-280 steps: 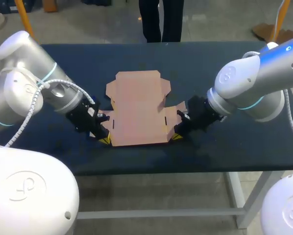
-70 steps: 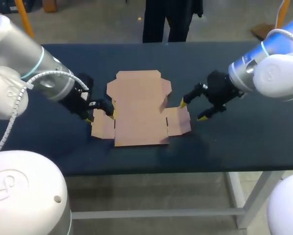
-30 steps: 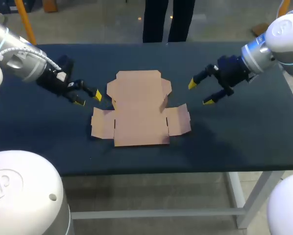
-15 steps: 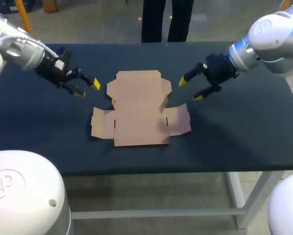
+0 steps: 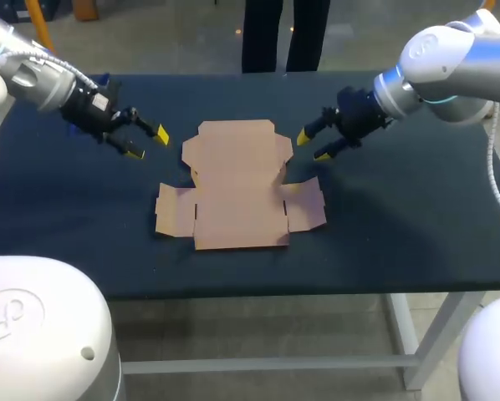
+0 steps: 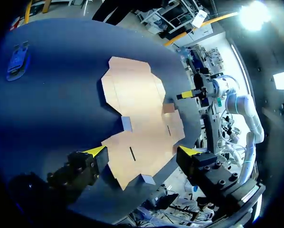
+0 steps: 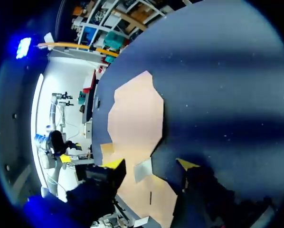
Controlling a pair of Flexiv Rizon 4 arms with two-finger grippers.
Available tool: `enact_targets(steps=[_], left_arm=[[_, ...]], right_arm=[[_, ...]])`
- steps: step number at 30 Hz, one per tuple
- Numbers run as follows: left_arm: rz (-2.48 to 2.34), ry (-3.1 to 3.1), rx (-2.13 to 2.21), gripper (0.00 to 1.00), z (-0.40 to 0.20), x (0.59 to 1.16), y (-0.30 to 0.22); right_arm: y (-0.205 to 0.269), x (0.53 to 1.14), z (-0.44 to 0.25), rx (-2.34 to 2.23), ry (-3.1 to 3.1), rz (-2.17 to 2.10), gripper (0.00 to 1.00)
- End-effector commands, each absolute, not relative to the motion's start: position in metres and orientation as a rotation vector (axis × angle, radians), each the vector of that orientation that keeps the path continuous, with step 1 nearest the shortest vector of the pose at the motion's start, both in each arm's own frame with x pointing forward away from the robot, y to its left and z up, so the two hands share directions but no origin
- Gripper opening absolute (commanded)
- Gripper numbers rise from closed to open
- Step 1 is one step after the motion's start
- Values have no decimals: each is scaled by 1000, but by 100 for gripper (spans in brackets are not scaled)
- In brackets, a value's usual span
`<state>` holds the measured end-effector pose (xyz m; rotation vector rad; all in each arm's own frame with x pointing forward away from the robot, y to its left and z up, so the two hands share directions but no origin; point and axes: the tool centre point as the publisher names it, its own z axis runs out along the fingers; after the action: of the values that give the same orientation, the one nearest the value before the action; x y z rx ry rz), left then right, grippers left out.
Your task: Assemble the packaging by folding the flat box into shape, placing the metal phone stand inside, and closing the box properly
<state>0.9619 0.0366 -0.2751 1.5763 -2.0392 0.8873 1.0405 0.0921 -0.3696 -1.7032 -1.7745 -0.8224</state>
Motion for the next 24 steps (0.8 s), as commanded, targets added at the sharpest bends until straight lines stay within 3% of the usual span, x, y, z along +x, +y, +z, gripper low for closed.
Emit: enact_targets(steps=[1, 24], left_arm=[[860, -2034, 1553, 100, -276, 971, 40], [856, -1993, 1564, 100, -273, 985, 48]], right_arm=[[94, 1054, -380, -1665, -1766, -818, 62], [117, 1095, -405, -1645, -1716, -933, 49]])
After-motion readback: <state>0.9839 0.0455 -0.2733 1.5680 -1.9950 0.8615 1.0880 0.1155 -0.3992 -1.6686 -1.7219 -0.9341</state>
